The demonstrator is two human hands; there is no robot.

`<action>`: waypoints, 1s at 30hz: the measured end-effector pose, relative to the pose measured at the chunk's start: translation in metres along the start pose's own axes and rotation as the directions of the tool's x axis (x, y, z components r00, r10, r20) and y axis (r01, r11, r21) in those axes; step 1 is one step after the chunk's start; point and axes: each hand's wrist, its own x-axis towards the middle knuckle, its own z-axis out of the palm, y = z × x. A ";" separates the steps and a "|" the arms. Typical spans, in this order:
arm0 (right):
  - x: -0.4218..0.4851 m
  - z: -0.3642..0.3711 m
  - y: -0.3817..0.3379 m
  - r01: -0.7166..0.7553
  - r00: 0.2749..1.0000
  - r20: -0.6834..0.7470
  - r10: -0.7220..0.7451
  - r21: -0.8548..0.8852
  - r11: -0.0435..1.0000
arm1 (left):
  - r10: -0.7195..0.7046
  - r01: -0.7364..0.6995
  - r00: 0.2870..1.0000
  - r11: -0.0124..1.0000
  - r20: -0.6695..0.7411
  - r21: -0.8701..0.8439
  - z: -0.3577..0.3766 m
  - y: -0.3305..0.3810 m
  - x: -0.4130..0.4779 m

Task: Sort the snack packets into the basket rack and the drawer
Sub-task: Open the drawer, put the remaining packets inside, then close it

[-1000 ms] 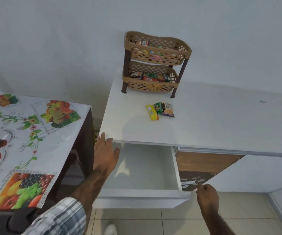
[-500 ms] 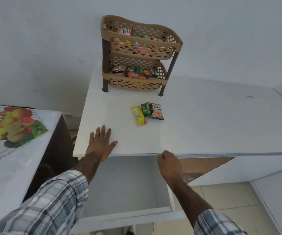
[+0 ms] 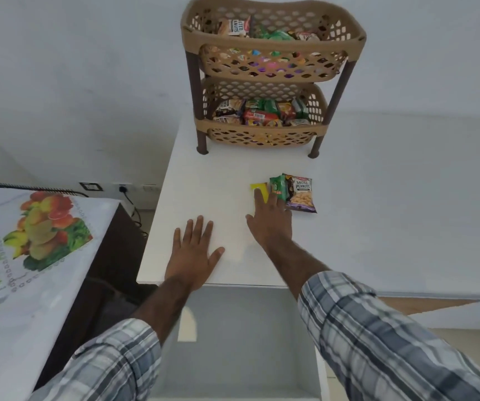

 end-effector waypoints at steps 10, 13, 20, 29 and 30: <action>-0.011 0.021 -0.006 -0.058 0.998 -0.004 0.065 0.402 0.914 | -0.118 0.082 0.991 0.900 -0.059 -0.428 -0.010 0.003 0.015; -0.026 0.019 -0.014 -0.136 0.991 0.092 0.102 0.733 0.667 | -0.269 0.160 0.963 0.578 -0.001 -0.800 -0.029 0.025 0.013; -0.093 0.020 -0.019 -0.228 0.967 0.250 -0.048 0.933 0.277 | -0.153 0.297 0.936 -0.139 0.316 -0.945 -0.039 0.048 -0.027; -0.155 0.028 -0.011 -0.318 0.898 0.331 -0.289 0.943 0.093 | -0.133 0.312 0.922 -0.306 0.365 -0.899 -0.045 0.048 -0.101; -0.156 0.027 -0.010 -0.299 0.902 0.330 -0.279 0.943 0.146 | -0.161 0.312 0.919 -0.262 0.360 -0.913 -0.044 0.048 -0.108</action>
